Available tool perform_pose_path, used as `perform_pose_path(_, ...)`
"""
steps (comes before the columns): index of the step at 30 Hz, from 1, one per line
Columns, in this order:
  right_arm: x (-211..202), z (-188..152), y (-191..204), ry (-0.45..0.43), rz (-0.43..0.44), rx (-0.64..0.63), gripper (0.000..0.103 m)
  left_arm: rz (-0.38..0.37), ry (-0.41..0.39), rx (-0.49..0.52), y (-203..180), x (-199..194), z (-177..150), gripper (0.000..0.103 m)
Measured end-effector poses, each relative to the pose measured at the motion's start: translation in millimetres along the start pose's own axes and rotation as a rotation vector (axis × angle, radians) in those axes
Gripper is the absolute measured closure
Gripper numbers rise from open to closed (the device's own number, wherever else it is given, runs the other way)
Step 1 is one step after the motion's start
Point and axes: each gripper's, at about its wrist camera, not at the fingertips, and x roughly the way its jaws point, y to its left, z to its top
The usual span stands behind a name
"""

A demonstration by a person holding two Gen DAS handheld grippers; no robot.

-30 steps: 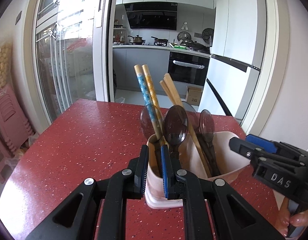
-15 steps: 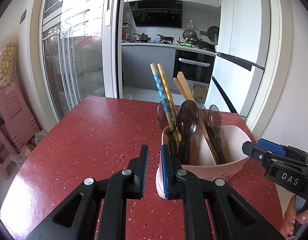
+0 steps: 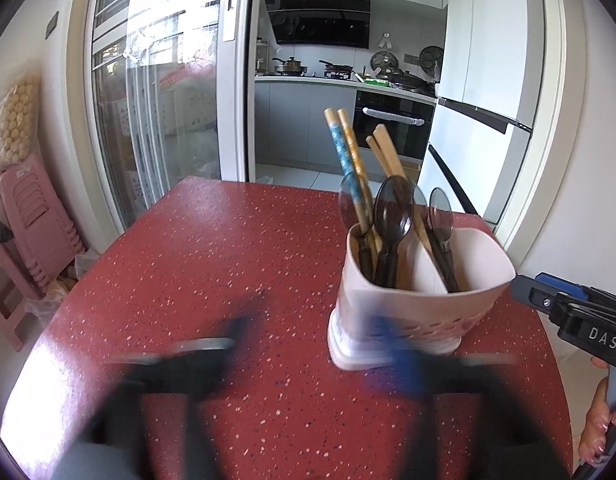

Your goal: Organize utensils

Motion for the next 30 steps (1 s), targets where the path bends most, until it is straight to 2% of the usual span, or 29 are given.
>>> perform_pose_path(2,-1,-2,0,0.001,-0.005,0.000,0.049,0.003,-0.036,0.002,0,-7,-3,0.000)
perform_pose_path(8,-3,-8,0,0.010,-0.017,0.007,0.048,-0.005,-0.006,0.026,-1,-10,-11,0.000)
perform_pose_path(9,-4,-8,0,0.011,-0.017,0.006,0.046,-0.006,-0.001,0.024,0,-11,-12,0.000)
perform_pose_path(11,-5,-10,0,0.008,-0.023,0.006,0.035,-0.001,0.010,0.024,0,-11,-15,0.000)
perform_pose_path(16,-7,-14,-1,0.015,-0.043,0.014,0.022,0.014,0.032,0.037,-1,-12,-24,0.000)
perform_pose_path(24,-15,-36,6,0.017,-0.088,-0.014,0.017,0.005,0.064,0.019,-1,-17,-44,0.000)
perform_pose_path(25,-15,-39,7,0.021,-0.094,-0.014,0.013,0.004,0.067,0.019,0,-17,-46,0.000)
perform_pose_path(26,-16,-41,7,0.026,-0.104,-0.008,0.000,0.003,0.070,0.017,0,-18,-48,0.000)
perform_pose_path(30,-26,-49,3,-0.013,-0.099,0.040,0.000,0.001,0.071,-0.011,4,-22,-57,0.000)
